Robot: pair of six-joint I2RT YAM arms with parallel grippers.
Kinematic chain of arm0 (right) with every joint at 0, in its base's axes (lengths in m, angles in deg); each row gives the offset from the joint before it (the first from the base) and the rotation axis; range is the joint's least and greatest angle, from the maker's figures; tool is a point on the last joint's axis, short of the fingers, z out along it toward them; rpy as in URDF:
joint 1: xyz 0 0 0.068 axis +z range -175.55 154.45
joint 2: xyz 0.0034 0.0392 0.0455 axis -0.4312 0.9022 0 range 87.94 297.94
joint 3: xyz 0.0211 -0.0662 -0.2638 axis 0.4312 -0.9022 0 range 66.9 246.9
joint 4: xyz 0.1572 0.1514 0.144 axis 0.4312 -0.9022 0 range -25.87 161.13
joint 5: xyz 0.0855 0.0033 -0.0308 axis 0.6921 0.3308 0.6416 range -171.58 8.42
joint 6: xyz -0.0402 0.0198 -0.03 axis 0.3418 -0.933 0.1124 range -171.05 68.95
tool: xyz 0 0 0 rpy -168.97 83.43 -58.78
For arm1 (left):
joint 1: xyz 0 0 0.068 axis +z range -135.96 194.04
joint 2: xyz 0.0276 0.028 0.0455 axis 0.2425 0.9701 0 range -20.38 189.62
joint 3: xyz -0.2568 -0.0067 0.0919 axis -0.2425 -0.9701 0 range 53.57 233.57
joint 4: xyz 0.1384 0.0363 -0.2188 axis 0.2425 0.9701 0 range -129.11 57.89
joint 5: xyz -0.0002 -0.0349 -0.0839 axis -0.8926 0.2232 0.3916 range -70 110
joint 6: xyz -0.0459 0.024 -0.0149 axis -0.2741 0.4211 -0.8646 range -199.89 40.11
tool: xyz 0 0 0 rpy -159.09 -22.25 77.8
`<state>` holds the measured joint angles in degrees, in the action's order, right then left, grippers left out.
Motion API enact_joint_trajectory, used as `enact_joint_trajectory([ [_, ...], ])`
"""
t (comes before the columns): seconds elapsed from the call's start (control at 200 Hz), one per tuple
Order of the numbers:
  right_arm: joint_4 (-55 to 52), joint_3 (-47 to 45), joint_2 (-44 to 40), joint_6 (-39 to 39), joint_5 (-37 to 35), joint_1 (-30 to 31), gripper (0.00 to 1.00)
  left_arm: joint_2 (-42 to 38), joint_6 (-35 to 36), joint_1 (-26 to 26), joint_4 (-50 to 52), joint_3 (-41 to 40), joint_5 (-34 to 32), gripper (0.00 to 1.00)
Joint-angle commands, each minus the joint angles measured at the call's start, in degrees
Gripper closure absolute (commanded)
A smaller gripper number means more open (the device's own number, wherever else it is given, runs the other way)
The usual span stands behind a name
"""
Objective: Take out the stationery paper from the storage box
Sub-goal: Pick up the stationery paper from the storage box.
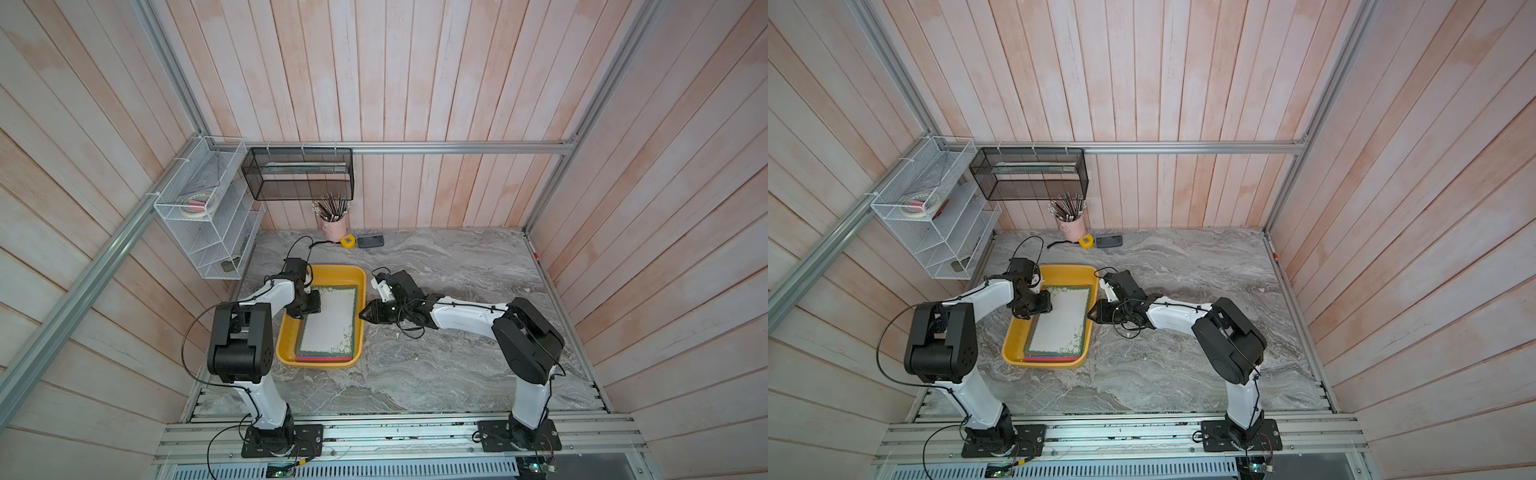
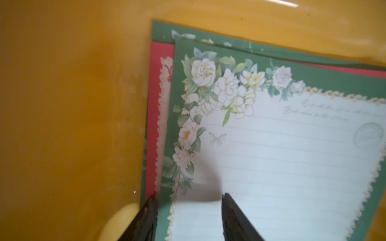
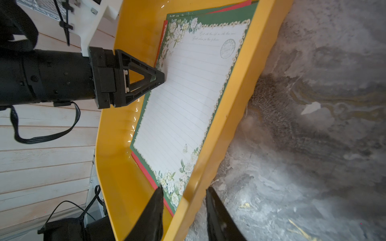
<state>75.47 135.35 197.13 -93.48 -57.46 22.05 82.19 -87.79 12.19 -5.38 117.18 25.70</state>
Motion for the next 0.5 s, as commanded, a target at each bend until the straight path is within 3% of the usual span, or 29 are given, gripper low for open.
enact_joint_trajectory([
  [0.0, 0.13, 1.45, 1.2, -0.41, 0.69, 0.47, 0.63, 0.75, 0.94, -0.26, 0.98, 1.33, 0.23, 0.48],
  [0.495, 2.48, 0.73, 2.08, -2.1, 1.52, 0.44, 0.7, -1.13, 0.7, -0.26, 0.02, 1.09, 4.3, 0.48],
])
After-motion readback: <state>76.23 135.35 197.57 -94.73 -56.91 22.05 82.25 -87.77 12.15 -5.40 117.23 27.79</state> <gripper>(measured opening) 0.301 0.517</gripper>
